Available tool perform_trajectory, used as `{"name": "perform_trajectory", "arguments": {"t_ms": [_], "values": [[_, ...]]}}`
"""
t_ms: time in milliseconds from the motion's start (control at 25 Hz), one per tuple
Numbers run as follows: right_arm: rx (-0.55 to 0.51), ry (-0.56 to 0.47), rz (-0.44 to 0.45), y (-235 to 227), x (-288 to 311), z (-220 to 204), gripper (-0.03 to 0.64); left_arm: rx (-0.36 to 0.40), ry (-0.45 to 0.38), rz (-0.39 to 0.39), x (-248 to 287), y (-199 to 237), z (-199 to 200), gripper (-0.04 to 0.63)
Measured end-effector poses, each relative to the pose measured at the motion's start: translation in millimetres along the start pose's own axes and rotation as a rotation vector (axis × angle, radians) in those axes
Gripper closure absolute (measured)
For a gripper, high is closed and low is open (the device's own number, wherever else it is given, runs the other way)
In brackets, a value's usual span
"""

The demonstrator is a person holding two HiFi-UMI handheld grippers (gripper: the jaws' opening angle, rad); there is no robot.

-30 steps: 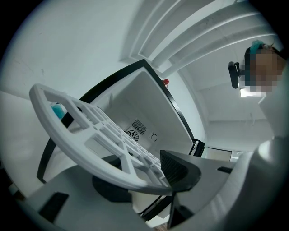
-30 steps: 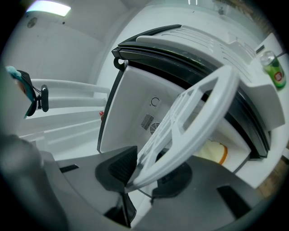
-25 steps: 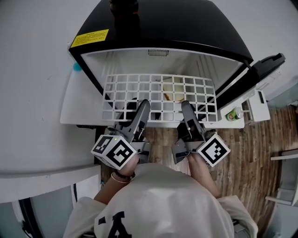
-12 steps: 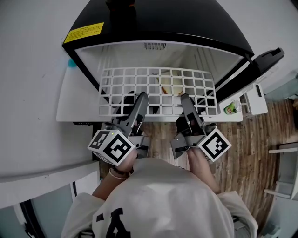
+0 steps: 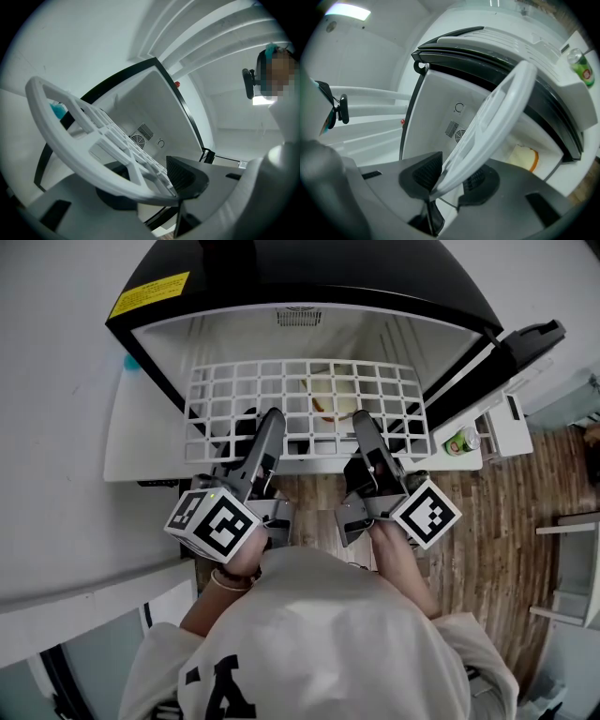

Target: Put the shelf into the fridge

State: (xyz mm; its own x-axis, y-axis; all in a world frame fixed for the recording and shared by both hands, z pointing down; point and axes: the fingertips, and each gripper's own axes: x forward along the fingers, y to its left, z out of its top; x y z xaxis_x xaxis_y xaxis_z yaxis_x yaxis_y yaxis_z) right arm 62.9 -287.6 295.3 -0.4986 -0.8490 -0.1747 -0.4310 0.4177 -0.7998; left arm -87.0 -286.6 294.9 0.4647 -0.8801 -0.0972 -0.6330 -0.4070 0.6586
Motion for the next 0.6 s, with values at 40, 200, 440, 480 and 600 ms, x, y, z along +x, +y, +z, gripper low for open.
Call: {"name": "perform_trajectory", "arguments": {"t_ms": [40, 200, 440, 480, 600], "values": [[0.001, 0.002, 0.000, -0.1, 0.8, 0.3, 0.508, -0.002, 0.000, 0.001, 0.5, 0.1, 0.6, 0.410], [0.004, 0.004, -0.007, -0.8, 1.2, 1.5, 0.506, -0.012, -0.001, 0.001, 2.4, -0.2, 1.2, 0.410], [0.011, -0.002, -0.008, -0.7, 0.9, 1.9, 0.506, -0.017, -0.008, -0.003, 2.3, -0.9, 2.0, 0.410], [0.012, -0.005, -0.009, -1.4, 1.0, 2.1, 0.506, -0.016, -0.008, -0.004, 2.8, -0.7, 1.9, 0.410], [0.015, -0.008, -0.013, -5.2, 5.8, 4.2, 0.506, -0.016, -0.005, -0.009, 8.3, 1.6, 2.7, 0.410]]}}
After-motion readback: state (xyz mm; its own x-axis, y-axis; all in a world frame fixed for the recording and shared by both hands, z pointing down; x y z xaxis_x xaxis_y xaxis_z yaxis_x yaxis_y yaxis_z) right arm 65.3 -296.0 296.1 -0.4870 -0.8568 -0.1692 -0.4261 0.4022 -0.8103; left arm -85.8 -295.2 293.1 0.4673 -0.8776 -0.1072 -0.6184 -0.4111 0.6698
